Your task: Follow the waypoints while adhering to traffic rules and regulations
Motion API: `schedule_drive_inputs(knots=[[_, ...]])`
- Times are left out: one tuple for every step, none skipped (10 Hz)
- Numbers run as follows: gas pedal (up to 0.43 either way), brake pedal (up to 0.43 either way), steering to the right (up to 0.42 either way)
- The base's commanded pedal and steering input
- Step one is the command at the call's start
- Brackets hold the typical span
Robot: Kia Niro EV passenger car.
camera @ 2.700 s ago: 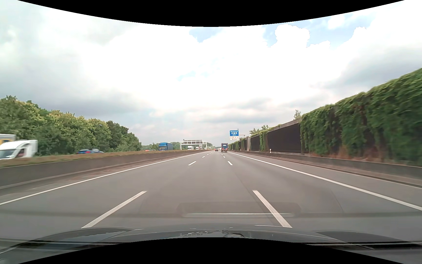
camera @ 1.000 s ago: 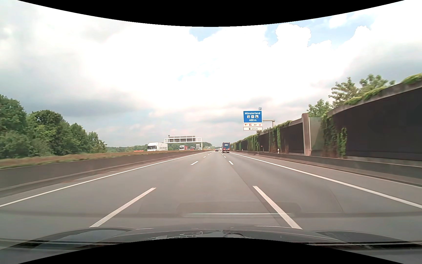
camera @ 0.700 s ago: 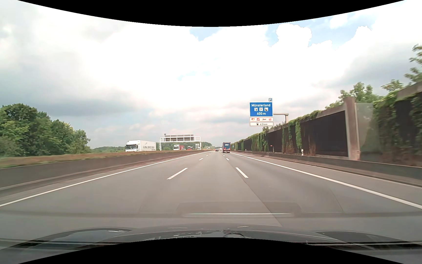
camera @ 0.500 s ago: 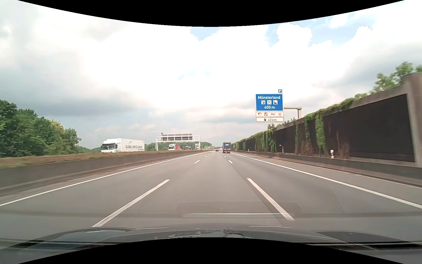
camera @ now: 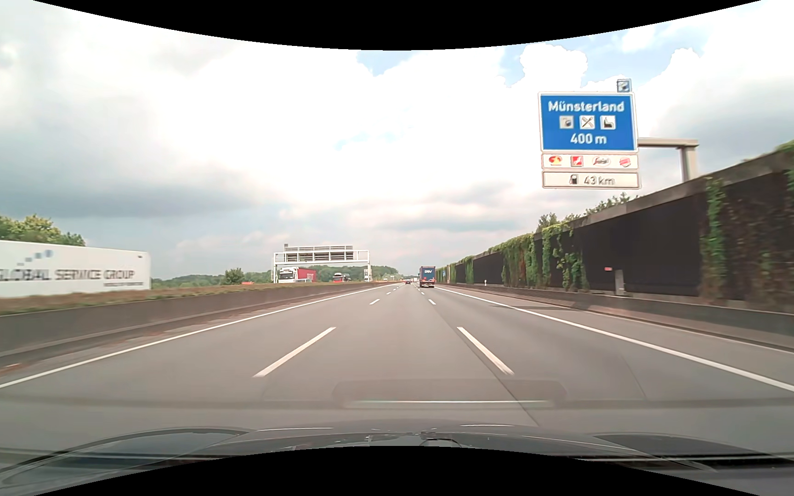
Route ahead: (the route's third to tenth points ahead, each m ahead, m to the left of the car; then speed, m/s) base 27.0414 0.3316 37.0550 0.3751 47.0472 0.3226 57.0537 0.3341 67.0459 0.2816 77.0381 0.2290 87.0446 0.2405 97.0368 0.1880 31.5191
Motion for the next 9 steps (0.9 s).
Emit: schedule_drive_inputs(knots=[[0.268, 0.0, -0.001], [0.268, 0.0, -0.001], [0.268, 0.0, -0.001], [0.268, 0.0, -0.001], [0.268, 0.0, -0.001], [0.268, 0.0, -0.001], [0.268, 0.0, -0.001], [0.268, 0.0, -0.001], [0.268, 0.0, -0.001]])
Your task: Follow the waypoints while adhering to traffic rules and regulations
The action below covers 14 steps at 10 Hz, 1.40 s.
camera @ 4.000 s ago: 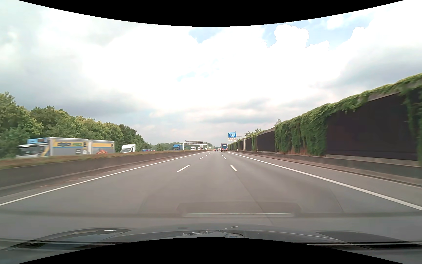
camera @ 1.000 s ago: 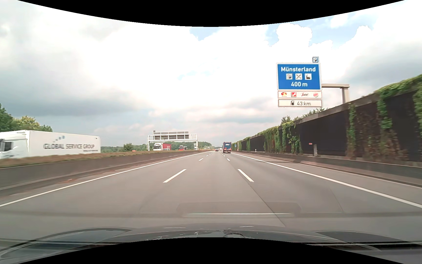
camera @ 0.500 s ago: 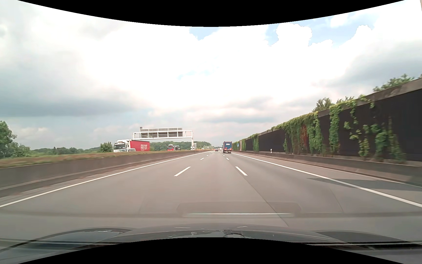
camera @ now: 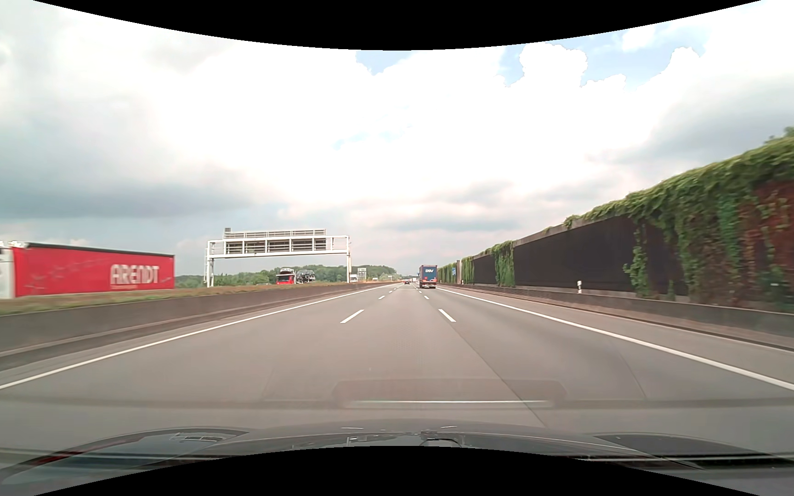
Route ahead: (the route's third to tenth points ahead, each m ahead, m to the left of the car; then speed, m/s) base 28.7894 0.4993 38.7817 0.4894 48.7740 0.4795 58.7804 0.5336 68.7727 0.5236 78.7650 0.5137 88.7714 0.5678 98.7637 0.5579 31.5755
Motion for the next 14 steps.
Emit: schedule_drive_inputs(knots=[[0.268, 0.0, -0.001], [0.268, 0.0, -0.001], [0.268, 0.0, -0.001], [0.268, 0.0, -0.002], [0.268, 0.0, -0.002], [0.268, 0.0, -0.001], [0.268, 0.0, -0.001], [0.268, 0.0, -0.002], [0.268, 0.0, -0.002], [0.268, 0.0, -0.002], [0.268, 0.0, -0.001], [0.268, 0.0, -0.001], [0.268, 0.0, -0.002], [0.268, 0.0, -0.001]])
